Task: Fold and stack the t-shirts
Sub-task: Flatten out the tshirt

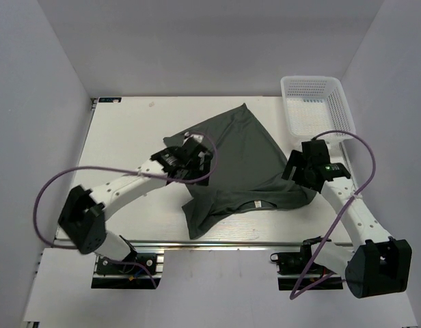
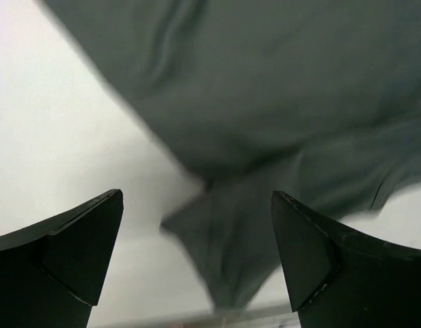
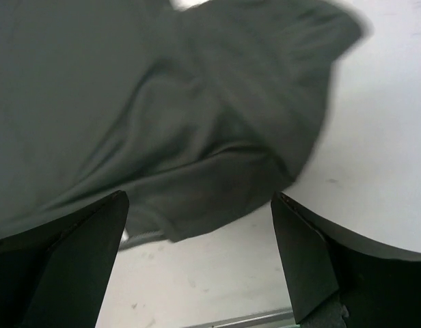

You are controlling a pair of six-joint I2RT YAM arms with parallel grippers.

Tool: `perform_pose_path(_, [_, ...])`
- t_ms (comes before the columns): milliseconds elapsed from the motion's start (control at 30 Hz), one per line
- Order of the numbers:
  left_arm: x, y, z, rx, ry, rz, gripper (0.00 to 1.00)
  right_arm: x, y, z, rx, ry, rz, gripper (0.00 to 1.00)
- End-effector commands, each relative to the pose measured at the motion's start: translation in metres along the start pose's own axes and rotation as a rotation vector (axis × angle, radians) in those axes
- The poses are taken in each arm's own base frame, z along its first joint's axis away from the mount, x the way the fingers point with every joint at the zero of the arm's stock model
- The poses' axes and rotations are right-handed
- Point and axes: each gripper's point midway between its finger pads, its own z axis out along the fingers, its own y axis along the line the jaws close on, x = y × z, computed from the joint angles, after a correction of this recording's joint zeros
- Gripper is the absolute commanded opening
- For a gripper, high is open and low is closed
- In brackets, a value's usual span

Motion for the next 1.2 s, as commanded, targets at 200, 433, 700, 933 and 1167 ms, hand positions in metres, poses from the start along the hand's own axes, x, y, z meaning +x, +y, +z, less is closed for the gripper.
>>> perform_pose_path(200, [-0.126, -0.003, 0.088, -0.163, -0.121, 0.035, 0.99, 0.037, 0.057, 0.017, -0.337, 0.120, -0.128, 0.90])
perform_pose_path(433, [-0.122, 0.027, 0.157, -0.160, -0.023, -0.030, 0.99, 0.065, 0.069, 0.037, -0.387, 0.221, -0.121, 0.90])
perform_pose_path(700, [-0.048, 0.079, 0.168, -0.246, 0.141, -0.139, 0.99, 0.080, 0.063, 0.071, -0.294, 0.312, -0.111, 0.90])
perform_pose_path(933, [0.081, 0.123, 0.109, -0.392, 0.341, -0.298, 0.99, 0.052, 0.087, 0.106, -0.286, 0.323, -0.123, 0.90])
perform_pose_path(1167, [0.156, 0.105, 0.039, -0.275, 0.435, -0.435, 0.99, -0.022, 0.149, 0.140, -0.399, 0.179, -0.251, 0.89])
